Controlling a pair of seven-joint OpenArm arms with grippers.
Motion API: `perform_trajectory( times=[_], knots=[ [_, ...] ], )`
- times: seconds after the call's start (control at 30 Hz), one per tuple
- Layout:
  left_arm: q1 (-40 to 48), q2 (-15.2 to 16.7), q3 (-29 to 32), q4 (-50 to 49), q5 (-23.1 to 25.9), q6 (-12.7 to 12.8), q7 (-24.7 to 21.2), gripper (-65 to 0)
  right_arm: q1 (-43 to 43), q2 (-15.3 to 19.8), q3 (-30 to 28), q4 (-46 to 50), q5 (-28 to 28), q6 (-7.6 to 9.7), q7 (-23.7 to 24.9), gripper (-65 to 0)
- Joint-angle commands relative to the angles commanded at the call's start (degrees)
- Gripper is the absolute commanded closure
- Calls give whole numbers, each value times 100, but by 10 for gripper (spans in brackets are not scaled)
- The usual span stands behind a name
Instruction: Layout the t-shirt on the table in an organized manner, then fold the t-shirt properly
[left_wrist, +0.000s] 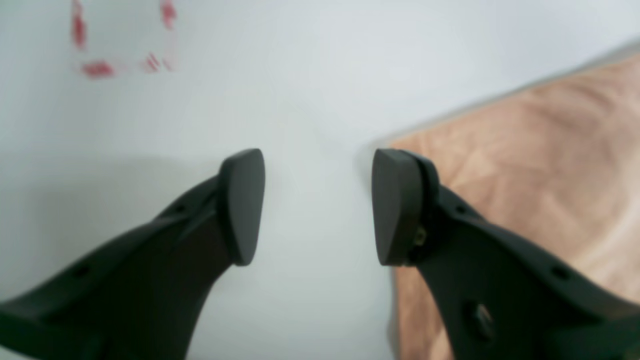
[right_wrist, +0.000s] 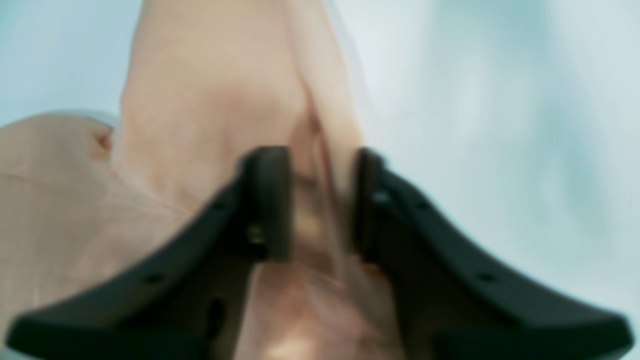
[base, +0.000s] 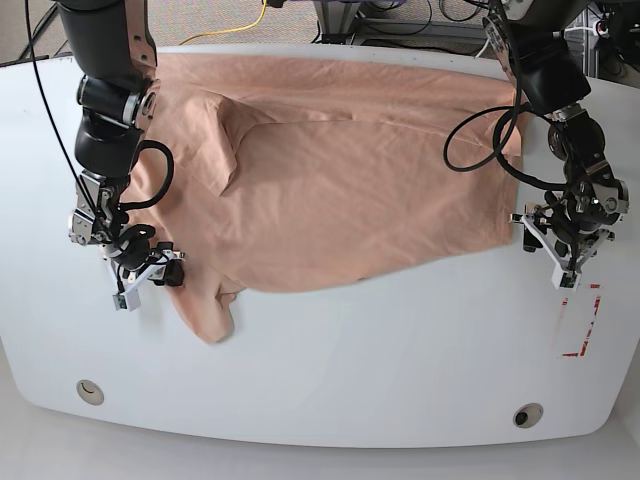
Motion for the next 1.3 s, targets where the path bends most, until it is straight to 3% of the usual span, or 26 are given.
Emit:
perform_trajectory(
  times=[0.33,0.5,0.67,0.9,1.13,1.3],
  knots=[
    [-211,220,-9,-607,-44,0,0,-325,-26,-26,0,0,0,0,-9,-84],
    [-202,343,26,-633,-440,-9,9,-328,-26,-26,0,26,9,0,-211,-84],
    [-202,378,26,-651,-501,0,9,-386,-185,-35,0,536,9,0,-404,-86],
    [-193,492,26,-791,-571,-35,9,-393,-334,-149,0,1134,0,0,-712,-87],
    [-158,440,26,-774,-1451,-35,35,-393,-422,-176,0,1143,0,0,-721,-87],
    [-185,343,26,-853,-1468,-18,167,-393,-448,-176,0,1143,0,0,-721,-87]
  ],
)
